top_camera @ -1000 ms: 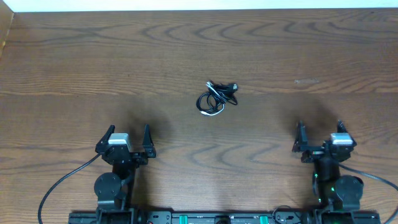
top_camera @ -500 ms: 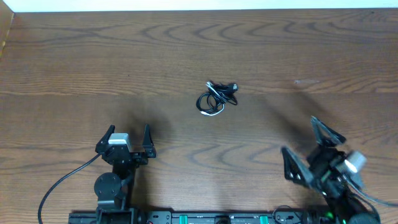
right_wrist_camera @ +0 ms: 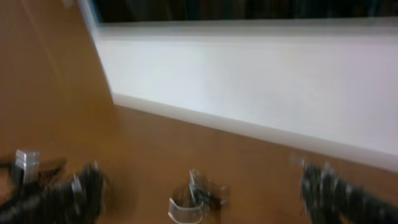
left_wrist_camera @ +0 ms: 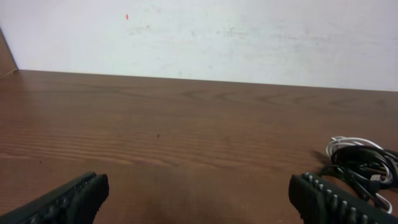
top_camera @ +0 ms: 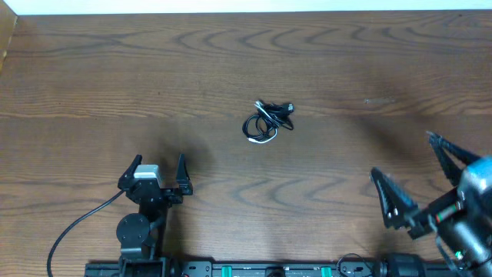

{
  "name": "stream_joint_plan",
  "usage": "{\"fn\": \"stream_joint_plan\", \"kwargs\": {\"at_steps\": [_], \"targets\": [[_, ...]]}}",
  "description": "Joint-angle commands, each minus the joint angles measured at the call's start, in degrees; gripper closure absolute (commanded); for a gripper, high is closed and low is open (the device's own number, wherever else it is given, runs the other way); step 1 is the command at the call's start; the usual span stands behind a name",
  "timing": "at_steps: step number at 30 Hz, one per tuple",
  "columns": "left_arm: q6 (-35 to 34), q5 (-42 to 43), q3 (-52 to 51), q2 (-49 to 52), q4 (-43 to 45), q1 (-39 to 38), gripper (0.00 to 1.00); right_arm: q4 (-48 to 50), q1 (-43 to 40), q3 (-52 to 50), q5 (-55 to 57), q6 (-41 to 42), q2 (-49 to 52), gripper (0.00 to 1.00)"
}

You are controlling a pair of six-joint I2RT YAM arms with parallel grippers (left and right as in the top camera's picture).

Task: Untangle cables
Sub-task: 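Raise both arms and swing the grippers toward the cable bundle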

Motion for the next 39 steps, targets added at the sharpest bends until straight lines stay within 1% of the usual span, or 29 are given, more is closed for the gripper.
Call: {"fn": "stream_joint_plan", "kwargs": {"at_steps": [1, 3, 7, 9, 11, 15, 21, 22, 23, 24, 27, 28, 29, 31, 32, 35, 37, 39], "targets": [[-0.04, 0.74, -1.03, -0.35, -1.92, 0.24, 0.02, -9.79, -0.20, 8.31, -1.20, -5.53, 9.20, 0.01], [-0.04, 0.74, -1.03, -0.35, -1.92, 0.24, 0.02, -14.23, -0.17, 10.64, -7.06, -4.31, 13.18, 0.01], [-0.04, 0.74, -1.03, -0.35, -1.92, 0.24, 0.02, -17.64, -0.17, 10.38, -21.00, 0.50, 17.73, 0.01], [-0.04, 0.74, -1.03, -0.35, -1.92, 0.24, 0.02, -18.25, -0.17, 10.16, -25.79, 1.09, 19.67, 0.01], [-0.04, 0.74, -1.03, -0.35, -1.92, 0.24, 0.02, -20.20, 0.02, 10.10, -27.69, 1.07, 21.57, 0.01], [-0.09, 1.05, -1.03, -0.35, -1.92, 0.24, 0.02, -24.48, 1.75, 10.08, -24.09, 0.15, 24.24, 0.01], [-0.13, 1.64, -1.03, -0.35, -1.88, 0.24, 0.02, -30.45, 7.56, 10.08, -10.95, 0.24, 26.38, 0.03], [-2.10, 2.60, -1.01, -0.33, -1.86, 0.24, 0.02, -31.21, 8.87, 10.08, -9.35, 0.28, 26.60, 0.03], [-4.59, 5.51, -0.98, -0.33, -0.92, 0.24, 0.02, -31.95, 10.27, 10.08, -7.93, 0.66, 26.91, 0.03], [-5.64, 8.79, -0.98, -0.33, 0.74, 0.24, 0.02, -32.72, 11.56, 10.08, -6.49, 1.40, 27.21, 0.03], [-6.34, 26.51, -0.85, -0.33, 10.78, 0.24, 0.02, -34.49, 15.34, 10.08, -1.46, 3.34, 28.17, 0.02], [-6.47, 29.83, -0.68, -0.31, 14.34, 0.24, 0.02, -34.77, 16.44, 10.08, 0.28, 3.82, 28.41, 0.02], [-8.81, 31.21, 0.00, -0.31, 18.60, 0.24, 0.02, -34.80, 17.55, 10.08, 1.79, 4.28, 28.65, 0.01], [-12.85, 30.23, 1.92, -0.28, 22.21, 0.26, 0.02, -34.77, 18.67, 10.08, 2.58, 4.42, 28.98, 0.01], [-14.86, 29.16, 3.72, -0.20, 22.62, 0.26, 0.02, -34.77, 19.23, 10.08, 2.58, 4.44, 29.14, 0.01], [-16.83, 28.20, 10.84, 1.60, 20.37, 0.26, 0.02, -34.75, 20.09, 10.08, 2.58, 4.52, 29.57, 0.01], [-16.81, 28.24, 17.73, 4.87, 15.87, 0.26, 0.02, -34.58, 20.41, 10.08, 3.26, 4.55, 29.86, 0.01], [-16.55, 28.87, 26.84, 10.43, 7.34, 0.26, 0.02, -34.05, 20.39, 10.08, 3.65, 4.55, 30.32, 0.01]]}}
